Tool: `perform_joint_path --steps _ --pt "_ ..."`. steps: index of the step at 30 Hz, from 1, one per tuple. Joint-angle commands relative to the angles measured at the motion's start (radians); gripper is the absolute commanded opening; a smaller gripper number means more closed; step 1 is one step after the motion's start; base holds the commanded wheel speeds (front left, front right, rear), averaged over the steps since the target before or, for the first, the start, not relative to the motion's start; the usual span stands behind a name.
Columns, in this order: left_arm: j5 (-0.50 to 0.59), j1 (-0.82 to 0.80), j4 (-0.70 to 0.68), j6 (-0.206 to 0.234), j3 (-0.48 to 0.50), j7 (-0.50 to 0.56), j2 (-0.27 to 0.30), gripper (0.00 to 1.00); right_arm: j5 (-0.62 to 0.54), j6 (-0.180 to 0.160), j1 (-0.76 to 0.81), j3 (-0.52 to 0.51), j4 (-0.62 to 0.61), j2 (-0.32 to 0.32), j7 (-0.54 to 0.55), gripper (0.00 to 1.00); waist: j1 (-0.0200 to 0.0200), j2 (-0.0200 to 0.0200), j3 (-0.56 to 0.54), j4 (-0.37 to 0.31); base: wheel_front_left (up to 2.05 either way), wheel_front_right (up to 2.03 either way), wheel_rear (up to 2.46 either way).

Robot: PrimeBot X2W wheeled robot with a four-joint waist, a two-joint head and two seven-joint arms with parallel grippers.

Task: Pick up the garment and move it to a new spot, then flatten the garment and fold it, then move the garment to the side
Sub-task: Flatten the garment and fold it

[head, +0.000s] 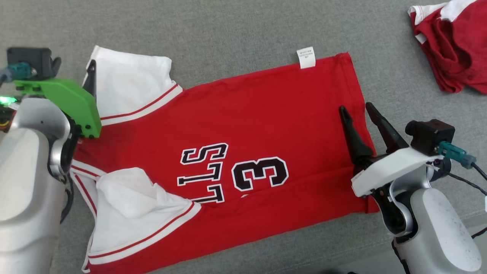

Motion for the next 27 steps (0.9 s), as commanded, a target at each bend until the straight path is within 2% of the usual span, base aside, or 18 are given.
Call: perform_joint_path --steps 1,12,13,14,16,23,27 --pt "0.01 -0.036 0.022 -0.002 0.0 0.005 0.012 1.0 0.005 0.0 -0.023 0.006 0.003 -0.007 -0.011 1.0 0.0 0.0 0.074 -0.043 0.0 0.0 0.0" --pt "0.037 -0.145 0.139 -0.025 -0.041 0.035 0.031 1.0 0.018 0.0 -0.088 0.026 0.017 -0.042 -0.034 1.0 0.0 0.0 0.115 -0.05 0.0 0.0 0.0" --pt "0.037 -0.147 0.144 -0.028 -0.044 0.037 0.03 0.63 0.017 0.0 -0.093 0.027 0.018 -0.045 -0.034 1.0 0.0 0.0 0.113 -0.049 0.0 0.0 0.0" --pt "0.035 -0.149 0.149 -0.029 -0.048 0.037 0.028 0.36 0.014 0.0 -0.101 0.03 0.018 -0.052 -0.033 1.0 0.0 0.0 0.111 -0.047 0.0 0.0 0.0" --pt "0.038 -0.15 0.152 -0.039 -0.058 0.036 0.028 0.0 0.004 0.0 -0.116 0.033 0.021 -0.067 -0.026 1.0 0.0 0.0 0.105 -0.042 0.0 0.0 0.0" --pt "0.018 -0.143 0.12 -0.062 -0.079 -0.014 0.0 0.0 -0.08 0.0 -0.215 0.064 0.065 -0.171 0.033 1.0 0.0 0.0 0.075 0.0 0.0 0.0 0.0" --pt "0.009 -0.123 0.066 -0.067 -0.09 -0.074 -0.027 0.0 -0.096 0.0 -0.312 0.121 0.166 -0.241 0.096 1.0 0.0 0.0 0.051 0.049 0.0 0.0 0.0"
